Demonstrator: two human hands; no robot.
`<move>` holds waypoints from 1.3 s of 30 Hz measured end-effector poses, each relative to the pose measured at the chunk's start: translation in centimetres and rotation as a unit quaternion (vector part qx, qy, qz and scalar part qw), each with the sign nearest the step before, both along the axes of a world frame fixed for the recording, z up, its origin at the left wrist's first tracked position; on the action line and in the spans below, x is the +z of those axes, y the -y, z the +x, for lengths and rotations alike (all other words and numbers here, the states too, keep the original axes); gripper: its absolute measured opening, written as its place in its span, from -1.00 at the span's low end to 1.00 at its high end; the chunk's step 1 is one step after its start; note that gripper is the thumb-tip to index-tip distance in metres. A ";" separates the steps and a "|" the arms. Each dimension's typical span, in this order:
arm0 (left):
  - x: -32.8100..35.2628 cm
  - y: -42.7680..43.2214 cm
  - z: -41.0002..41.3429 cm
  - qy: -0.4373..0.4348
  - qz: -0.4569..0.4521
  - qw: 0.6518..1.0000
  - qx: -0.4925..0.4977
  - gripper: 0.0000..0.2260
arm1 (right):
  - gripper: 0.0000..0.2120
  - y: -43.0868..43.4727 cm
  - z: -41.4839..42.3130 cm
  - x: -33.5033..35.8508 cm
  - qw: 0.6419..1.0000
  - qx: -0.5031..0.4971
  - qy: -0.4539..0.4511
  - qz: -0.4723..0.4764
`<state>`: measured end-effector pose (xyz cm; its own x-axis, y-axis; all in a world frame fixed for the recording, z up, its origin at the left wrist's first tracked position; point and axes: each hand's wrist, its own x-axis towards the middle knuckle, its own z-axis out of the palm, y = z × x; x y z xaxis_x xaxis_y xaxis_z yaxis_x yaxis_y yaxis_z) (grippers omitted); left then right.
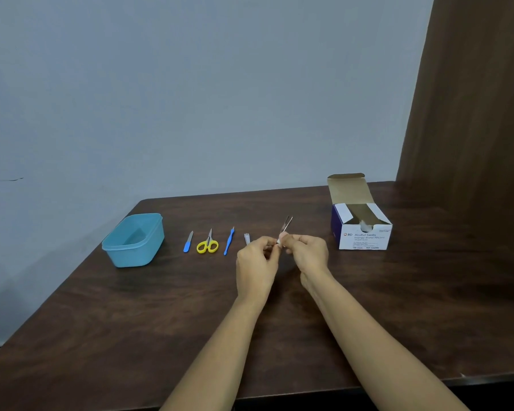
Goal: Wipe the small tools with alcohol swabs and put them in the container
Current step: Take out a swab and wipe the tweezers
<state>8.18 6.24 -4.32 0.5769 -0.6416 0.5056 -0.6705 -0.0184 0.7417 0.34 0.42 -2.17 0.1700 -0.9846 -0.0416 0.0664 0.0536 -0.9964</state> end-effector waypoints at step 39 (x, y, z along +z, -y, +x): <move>-0.1 0.2 0.4 -0.158 -0.036 0.986 -0.039 -0.92 | -0.85 2.7 -1.8 0.5 0.956 -0.042 0.236 0.168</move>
